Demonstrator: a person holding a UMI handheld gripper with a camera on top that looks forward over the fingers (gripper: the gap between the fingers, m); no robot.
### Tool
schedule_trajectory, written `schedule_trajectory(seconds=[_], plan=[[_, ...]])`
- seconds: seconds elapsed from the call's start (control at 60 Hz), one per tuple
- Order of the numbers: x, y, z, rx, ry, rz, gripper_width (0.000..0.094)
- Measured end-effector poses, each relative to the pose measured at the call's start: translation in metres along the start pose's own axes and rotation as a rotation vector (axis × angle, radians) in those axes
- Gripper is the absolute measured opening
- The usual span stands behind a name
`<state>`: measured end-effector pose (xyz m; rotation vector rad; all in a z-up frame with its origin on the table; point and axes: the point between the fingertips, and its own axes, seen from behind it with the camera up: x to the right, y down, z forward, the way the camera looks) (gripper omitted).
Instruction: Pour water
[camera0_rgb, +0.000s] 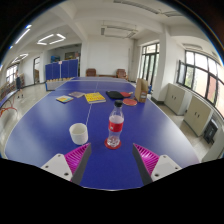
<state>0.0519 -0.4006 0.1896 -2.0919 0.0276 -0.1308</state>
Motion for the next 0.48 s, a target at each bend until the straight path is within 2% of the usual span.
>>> schedule_trajectory(seconds=[0.183, 0.483], plan=[[-0.013, 0.022, -0.059, -0.022, -0.003, -0.002, 0.0848], [-0.024, 0.028, -0.082, -0.016, -0.002, -0.011, 0.0848]])
